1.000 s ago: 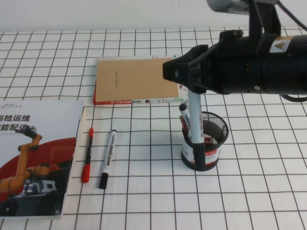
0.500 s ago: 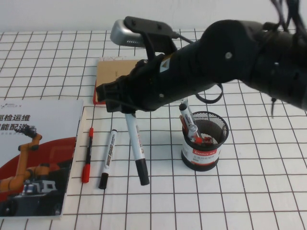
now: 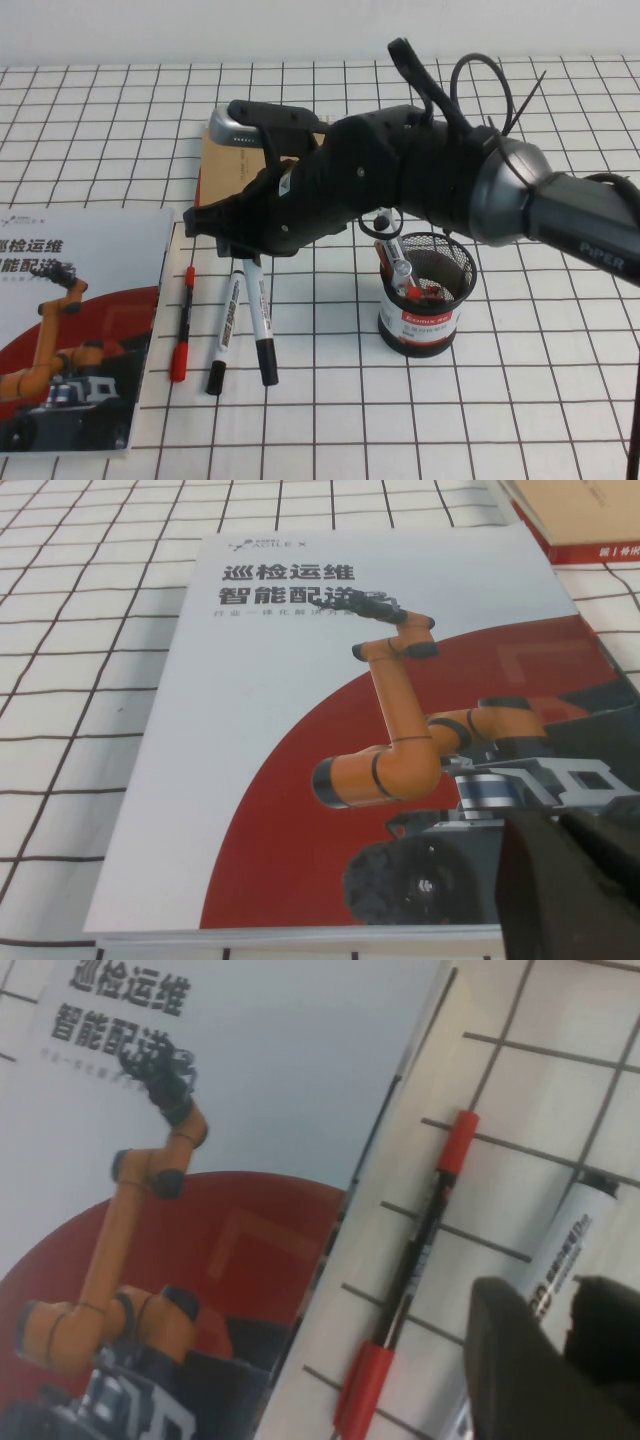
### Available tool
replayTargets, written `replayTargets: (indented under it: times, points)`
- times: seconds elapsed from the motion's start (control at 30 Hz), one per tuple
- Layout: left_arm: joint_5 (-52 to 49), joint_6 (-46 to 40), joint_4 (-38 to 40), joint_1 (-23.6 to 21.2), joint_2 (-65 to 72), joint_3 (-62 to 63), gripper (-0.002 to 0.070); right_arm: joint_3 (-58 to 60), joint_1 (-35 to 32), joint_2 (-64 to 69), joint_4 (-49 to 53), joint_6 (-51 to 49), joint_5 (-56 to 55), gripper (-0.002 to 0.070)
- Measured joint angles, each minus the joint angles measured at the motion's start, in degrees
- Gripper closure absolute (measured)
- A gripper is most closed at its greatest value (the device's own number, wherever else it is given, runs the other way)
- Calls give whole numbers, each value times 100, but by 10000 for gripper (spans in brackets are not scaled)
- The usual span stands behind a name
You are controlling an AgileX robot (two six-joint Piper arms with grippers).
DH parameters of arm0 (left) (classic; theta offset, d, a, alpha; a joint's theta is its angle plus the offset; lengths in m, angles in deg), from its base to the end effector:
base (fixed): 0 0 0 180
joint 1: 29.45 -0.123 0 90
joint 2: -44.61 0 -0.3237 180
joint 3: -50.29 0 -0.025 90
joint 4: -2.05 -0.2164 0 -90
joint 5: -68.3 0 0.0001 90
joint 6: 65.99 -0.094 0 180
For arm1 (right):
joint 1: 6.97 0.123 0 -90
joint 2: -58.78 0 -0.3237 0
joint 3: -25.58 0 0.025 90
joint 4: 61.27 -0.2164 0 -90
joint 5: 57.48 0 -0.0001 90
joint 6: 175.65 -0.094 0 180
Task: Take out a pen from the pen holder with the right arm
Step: 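Take a marker out of the pen holder and lay it on the table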
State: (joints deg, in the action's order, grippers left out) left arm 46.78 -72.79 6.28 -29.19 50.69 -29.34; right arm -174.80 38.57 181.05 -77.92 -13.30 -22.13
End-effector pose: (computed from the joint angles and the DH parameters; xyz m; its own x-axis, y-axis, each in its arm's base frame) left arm -0.0182 -0.0025 0.1706 -0.2934 0.0513 -0.9546 0.0451 0.9982 0.0398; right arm 0.3068 0.3349 0.3097 -0.8391 -0.1224 -0.5301 -0.4072 0.7873 0.4629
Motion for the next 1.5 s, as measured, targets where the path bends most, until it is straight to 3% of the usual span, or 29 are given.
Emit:
replayTargets:
  times: [0.2, 0.4, 1.37, 1.5]
  points:
    - [0, 0, 0, 0, 0, 0, 679, -4, 0, 156, 859, -817, -12, 573]
    - [0, 0, 0, 0, 0, 0, 679, -4, 0, 357, 1046, -1145, -12, 573]
    - [0, 0, 0, 0, 0, 0, 679, -4, 0, 859, 1059, -1216, -71, 572]
    - [0, 0, 0, 0, 0, 0, 679, -4, 0, 872, 1059, -1216, -164, 529]
